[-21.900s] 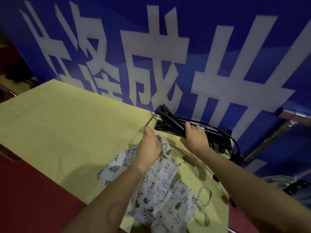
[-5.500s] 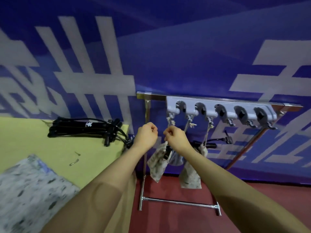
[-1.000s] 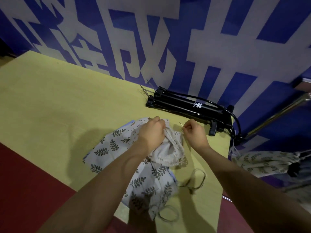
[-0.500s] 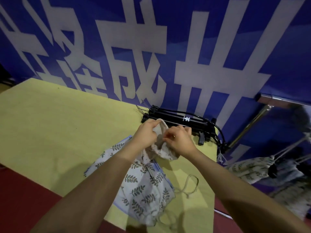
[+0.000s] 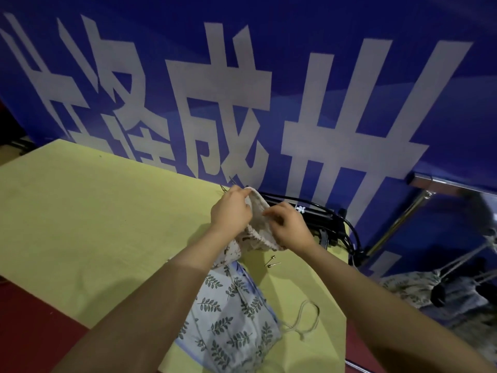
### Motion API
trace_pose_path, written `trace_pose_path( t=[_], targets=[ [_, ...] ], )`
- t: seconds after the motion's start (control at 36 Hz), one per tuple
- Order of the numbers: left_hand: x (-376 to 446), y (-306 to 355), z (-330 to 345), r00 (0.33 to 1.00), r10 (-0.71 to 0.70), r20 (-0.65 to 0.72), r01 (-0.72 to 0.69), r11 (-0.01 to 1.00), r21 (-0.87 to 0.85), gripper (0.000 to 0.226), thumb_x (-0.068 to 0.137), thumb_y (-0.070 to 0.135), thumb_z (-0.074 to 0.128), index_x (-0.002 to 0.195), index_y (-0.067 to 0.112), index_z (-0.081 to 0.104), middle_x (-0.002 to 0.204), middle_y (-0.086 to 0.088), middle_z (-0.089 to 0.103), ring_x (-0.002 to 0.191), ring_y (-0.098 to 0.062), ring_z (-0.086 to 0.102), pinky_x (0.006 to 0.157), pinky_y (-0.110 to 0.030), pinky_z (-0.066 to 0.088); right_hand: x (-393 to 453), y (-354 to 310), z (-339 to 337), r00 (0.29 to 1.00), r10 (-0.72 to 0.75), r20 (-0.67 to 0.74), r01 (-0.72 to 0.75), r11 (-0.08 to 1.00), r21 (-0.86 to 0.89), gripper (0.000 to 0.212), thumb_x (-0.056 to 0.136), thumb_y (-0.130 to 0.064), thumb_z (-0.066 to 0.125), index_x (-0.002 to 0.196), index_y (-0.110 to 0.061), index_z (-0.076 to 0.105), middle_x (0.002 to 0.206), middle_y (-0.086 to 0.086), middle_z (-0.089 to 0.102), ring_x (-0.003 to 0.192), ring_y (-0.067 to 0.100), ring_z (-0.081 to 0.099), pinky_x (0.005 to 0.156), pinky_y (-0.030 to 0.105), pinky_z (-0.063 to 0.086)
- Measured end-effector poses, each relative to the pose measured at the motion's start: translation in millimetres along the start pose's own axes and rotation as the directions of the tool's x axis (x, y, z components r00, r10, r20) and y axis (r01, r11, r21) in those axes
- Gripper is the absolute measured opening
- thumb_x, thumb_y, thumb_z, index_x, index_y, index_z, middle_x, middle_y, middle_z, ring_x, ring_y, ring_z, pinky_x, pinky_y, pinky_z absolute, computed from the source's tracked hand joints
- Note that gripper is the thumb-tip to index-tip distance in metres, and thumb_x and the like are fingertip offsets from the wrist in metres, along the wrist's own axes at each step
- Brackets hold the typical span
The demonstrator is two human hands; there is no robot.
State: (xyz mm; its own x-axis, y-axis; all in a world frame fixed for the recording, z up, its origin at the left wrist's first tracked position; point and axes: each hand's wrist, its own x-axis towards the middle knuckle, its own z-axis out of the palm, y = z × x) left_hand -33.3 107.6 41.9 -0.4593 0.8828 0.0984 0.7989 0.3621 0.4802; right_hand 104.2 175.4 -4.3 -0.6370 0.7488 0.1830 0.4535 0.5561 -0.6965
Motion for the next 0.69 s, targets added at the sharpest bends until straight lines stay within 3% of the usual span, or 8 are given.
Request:
trace_pose_path(
  t=[0.08, 0.17, 0.33, 0.5, 0.69],
  targets=[
    [5.1, 3.1, 10.7, 0.998, -0.006, 0.056, 0.006, 1.000, 0.001, 0.045, 0.091, 0.011, 0.045, 0.134, 0.024, 0.051, 0.133, -0.002, 0.050, 0.117, -0.025, 0.053, 0.087, -0.040, 0.050, 6.0, 6.1, -4.7, 0.997, 0.019, -0.071, -0.015, 0.998, 0.066, 0.012, 0.091, -0.016, 0.058, 0.101, -0.017, 0.063, 0.101, -0.007, 0.051, 0.091, 0.010, 0.053, 0.083, 0.027, 0.048],
    [12.3, 8.6, 23.4, 0.995, -0.034, 0.097, 0.033, 0.999, 0.017, 0.043, 0.091, 0.010, 0.046, 0.132, 0.021, 0.054, 0.133, -0.003, 0.050, 0.117, -0.027, 0.052, 0.087, -0.040, 0.050, 16.5, 16.1, -8.7, 0.989, 0.105, -0.109, -0.098, 0.993, 0.065, 0.015, 0.093, -0.018, 0.056, 0.107, -0.017, 0.055, 0.106, -0.005, 0.053, 0.092, 0.013, 0.055, 0.080, 0.031, 0.049],
    [34.0, 19.0, 43.8, 0.987, -0.100, 0.129, 0.091, 0.993, 0.072, 0.037, 0.093, 0.011, 0.043, 0.127, 0.015, 0.056, 0.129, -0.007, 0.050, 0.111, -0.029, 0.055, 0.081, -0.037, 0.047, 50.0, 53.5, -12.9, 0.967, 0.254, -0.005, -0.248, 0.939, -0.240, 0.042, 0.090, -0.013, 0.053, 0.131, -0.009, 0.043, 0.132, 0.011, 0.048, 0.119, 0.030, 0.047, 0.096, 0.042, 0.044],
    [55.5, 20.2, 60.8, 0.984, -0.088, 0.153, 0.069, 0.990, 0.125, 0.035, 0.094, 0.015, 0.042, 0.127, 0.015, 0.055, 0.128, -0.007, 0.049, 0.108, -0.029, 0.057, 0.079, -0.037, 0.046, 77.4, 85.0, -8.0, 0.957, 0.270, 0.108, -0.187, 0.856, -0.482, 0.057, 0.088, -0.027, 0.061, 0.137, -0.010, 0.035, 0.137, 0.014, 0.045, 0.123, 0.033, 0.045, 0.101, 0.042, 0.038],
    [62.2, 11.0, 74.9, 0.985, -0.036, 0.167, 0.013, 0.990, 0.138, 0.035, 0.097, 0.016, 0.038, 0.129, 0.014, 0.052, 0.125, -0.008, 0.047, 0.094, -0.032, 0.060, 0.069, -0.034, 0.043, 95.2, 110.6, 2.9, 0.947, 0.277, 0.162, -0.123, 0.778, -0.616, 0.065, 0.084, -0.040, 0.065, 0.134, -0.011, 0.036, 0.135, 0.012, 0.046, 0.125, 0.032, 0.042, 0.104, 0.039, 0.032]
  ],
)
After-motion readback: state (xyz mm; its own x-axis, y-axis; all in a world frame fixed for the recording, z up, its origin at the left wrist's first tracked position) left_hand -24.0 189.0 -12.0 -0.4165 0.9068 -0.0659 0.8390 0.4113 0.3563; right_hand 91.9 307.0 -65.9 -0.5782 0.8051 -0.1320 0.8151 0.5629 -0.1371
